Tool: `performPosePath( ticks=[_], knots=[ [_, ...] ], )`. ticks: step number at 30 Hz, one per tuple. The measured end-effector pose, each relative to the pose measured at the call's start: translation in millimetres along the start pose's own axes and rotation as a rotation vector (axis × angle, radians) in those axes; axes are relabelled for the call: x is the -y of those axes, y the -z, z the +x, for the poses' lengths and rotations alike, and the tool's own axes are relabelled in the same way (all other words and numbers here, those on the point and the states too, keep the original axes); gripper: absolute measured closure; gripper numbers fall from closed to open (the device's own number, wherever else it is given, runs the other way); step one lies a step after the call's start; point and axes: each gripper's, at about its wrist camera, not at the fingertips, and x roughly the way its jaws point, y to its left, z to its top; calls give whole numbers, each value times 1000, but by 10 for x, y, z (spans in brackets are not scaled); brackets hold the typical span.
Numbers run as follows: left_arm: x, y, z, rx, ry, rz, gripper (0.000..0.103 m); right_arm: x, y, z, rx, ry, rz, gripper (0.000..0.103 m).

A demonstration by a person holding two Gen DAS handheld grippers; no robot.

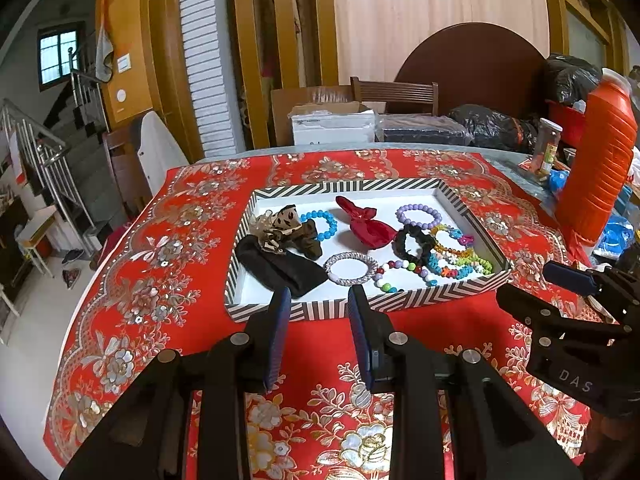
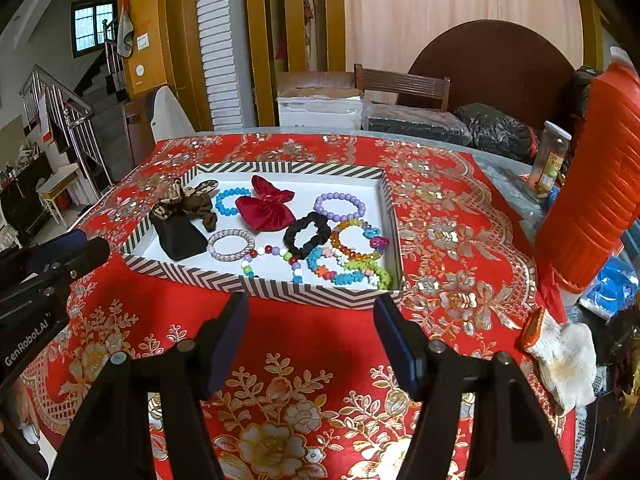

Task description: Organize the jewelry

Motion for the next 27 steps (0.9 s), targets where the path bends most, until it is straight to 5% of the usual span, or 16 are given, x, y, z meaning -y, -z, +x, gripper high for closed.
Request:
performPosePath(
  ticks=[27],
  knots=[
    [-25, -5, 34, -5, 13, -8, 83, -60, -37, 44, -4, -17, -6, 34]
  ],
)
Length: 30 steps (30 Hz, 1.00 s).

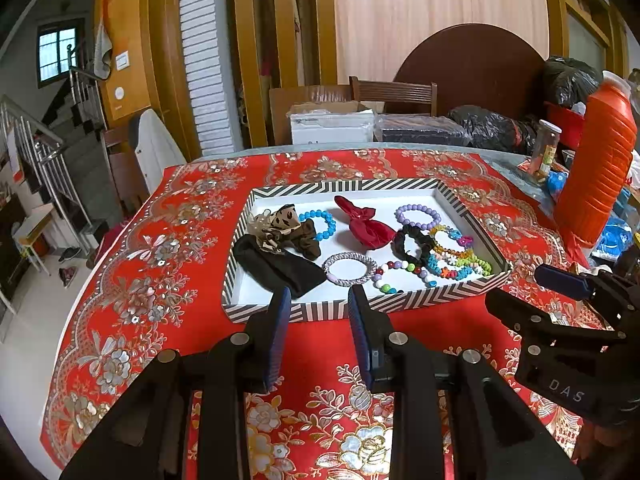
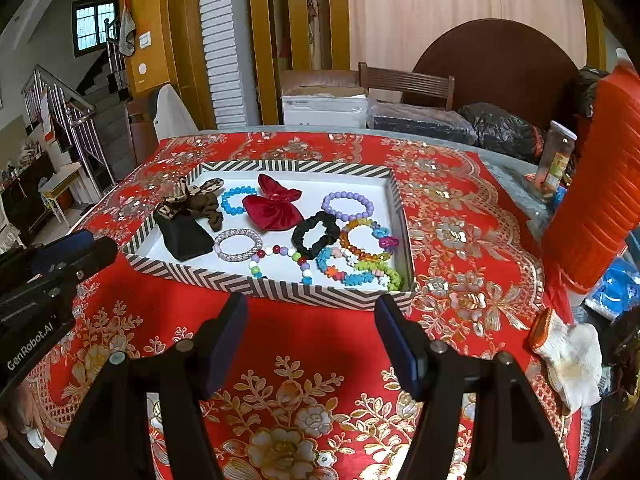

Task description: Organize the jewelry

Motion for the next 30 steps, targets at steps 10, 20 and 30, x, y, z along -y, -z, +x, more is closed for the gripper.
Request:
performPosePath(
  ticks=[10, 20, 30],
  knots=[
    [8, 8, 62, -12, 8, 3, 83, 14, -20, 31, -5, 1, 3, 34],
    [24, 21, 105, -18, 11, 4, 83, 19, -5, 94, -18, 1, 2, 34],
    [30, 26, 117, -15, 10, 4, 83, 7, -9, 115, -24, 3, 2, 34]
  ],
)
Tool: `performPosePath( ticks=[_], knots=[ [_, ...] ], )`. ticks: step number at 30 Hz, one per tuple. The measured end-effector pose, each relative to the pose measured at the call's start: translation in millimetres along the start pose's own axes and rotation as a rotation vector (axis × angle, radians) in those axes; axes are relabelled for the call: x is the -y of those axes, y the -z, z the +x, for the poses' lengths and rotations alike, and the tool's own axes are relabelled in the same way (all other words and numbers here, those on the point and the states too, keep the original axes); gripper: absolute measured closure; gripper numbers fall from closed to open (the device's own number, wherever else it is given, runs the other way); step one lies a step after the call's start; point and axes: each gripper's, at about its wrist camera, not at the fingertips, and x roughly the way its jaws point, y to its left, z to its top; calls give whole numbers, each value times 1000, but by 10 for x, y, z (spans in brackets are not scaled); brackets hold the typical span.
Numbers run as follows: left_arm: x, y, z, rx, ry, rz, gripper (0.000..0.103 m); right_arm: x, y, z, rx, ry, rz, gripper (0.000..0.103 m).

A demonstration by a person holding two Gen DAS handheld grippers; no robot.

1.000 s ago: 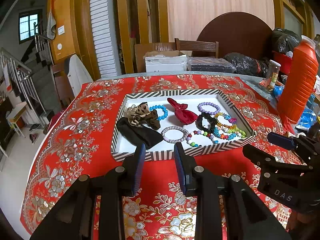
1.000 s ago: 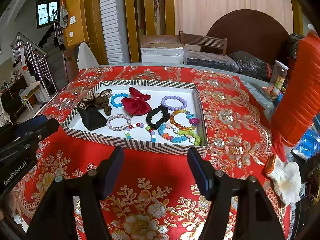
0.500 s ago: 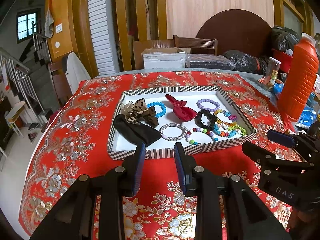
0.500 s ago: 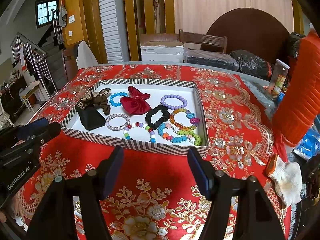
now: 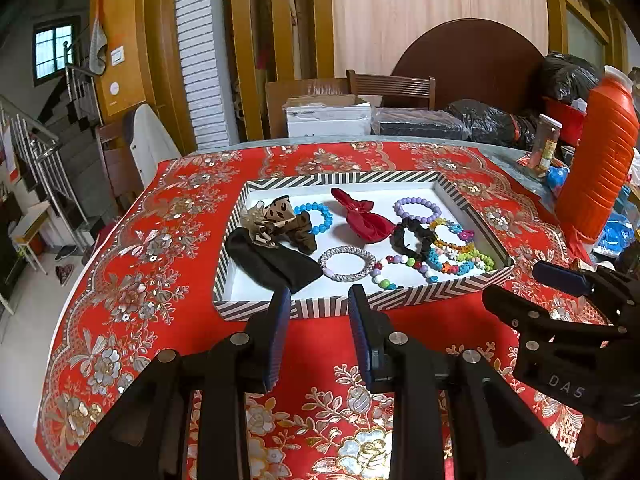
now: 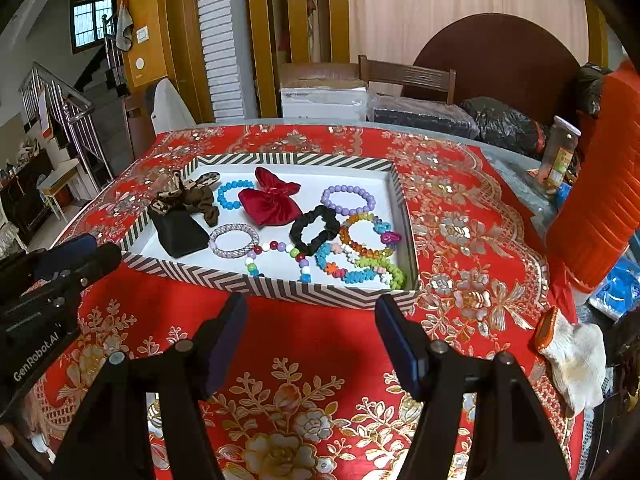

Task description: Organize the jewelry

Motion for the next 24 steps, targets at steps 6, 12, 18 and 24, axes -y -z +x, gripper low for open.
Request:
performPosePath(
  ticks=[6, 12, 18, 24],
  knots=[
    [3, 5, 6, -2, 2, 2, 83, -8, 0, 10, 1, 0, -4, 34],
    [11, 11, 25, -6, 5, 2, 83, -25, -1, 31, -4, -3, -9, 34],
    [23, 25, 35, -5, 17, 2, 83, -32, 3, 34, -5, -4, -7, 34],
    [-18, 28, 35, 7, 31, -2, 83, 23, 10, 57, -13, -15, 9, 34]
  ],
)
